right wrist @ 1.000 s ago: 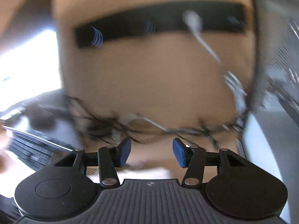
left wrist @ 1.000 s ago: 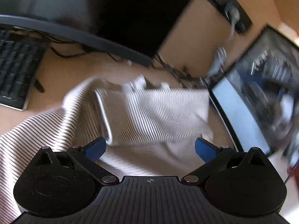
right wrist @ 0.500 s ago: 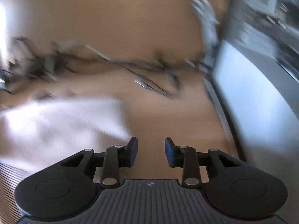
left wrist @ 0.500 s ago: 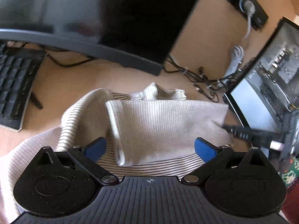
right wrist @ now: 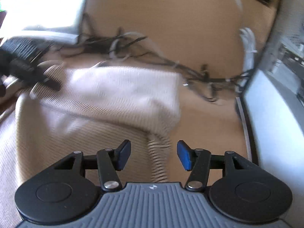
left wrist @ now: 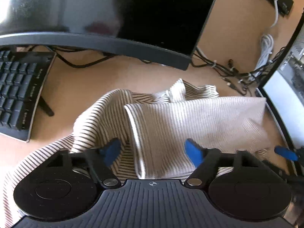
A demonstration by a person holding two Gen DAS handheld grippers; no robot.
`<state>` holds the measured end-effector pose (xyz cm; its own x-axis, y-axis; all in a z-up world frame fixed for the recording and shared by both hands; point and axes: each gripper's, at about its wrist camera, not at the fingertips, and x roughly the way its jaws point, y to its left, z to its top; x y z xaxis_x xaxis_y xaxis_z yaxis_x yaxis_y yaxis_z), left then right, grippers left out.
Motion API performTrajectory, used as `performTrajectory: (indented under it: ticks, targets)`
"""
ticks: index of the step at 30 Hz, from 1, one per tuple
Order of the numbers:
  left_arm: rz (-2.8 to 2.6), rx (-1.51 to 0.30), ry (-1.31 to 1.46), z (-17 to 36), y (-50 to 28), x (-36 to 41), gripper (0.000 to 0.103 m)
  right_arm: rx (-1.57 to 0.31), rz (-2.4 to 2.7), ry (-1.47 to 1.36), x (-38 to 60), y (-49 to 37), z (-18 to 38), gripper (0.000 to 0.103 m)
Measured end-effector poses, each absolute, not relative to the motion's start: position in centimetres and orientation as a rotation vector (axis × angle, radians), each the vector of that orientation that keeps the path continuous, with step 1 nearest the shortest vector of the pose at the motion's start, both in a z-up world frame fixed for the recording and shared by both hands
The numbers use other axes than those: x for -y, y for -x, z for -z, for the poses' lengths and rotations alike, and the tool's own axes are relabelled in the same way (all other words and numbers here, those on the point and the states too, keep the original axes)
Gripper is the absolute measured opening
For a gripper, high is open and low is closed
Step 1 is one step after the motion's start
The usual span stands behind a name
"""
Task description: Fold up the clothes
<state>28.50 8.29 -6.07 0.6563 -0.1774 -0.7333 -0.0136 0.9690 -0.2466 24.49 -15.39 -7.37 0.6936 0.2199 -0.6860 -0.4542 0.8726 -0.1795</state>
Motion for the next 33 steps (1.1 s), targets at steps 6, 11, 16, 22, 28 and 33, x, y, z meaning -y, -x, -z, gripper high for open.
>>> performTrajectory:
  ticks: [6,11,16,22,28,33]
  targets:
    - [0.148,-0.803,0.202,4.5,-27.6,-8.7,0.02,-0.651,-0.425,0.33,13.6,-24.1,6.4,0.056]
    - [0.131,-0.749,0.223,2.0,-25.4,-11.3,0.025,-0.659,-0.431,0.276,13.1,-25.1,6.2,0.059]
    - [0.053,-0.721,0.19,0.5,-22.1,-16.7,0.054,-0.678,-0.499,0.248,11.5,-23.9,5.5,0.059]
    - [0.15,-0.751,0.017,-0.1,-15.9,-21.8,0.078,-0.686,-0.706,0.256,6.1,-21.1,4.4,0.059]
    - [0.346,-0.835,-0.354,1.7,-9.7,-20.6,0.079,-0.683,-0.786,0.268,2.4,-19.3,3.8,0.059]
    - [0.493,-0.834,-0.641,4.2,-6.2,-19.4,0.072,-0.682,-0.765,0.28,0.6,-17.9,3.8,0.059]
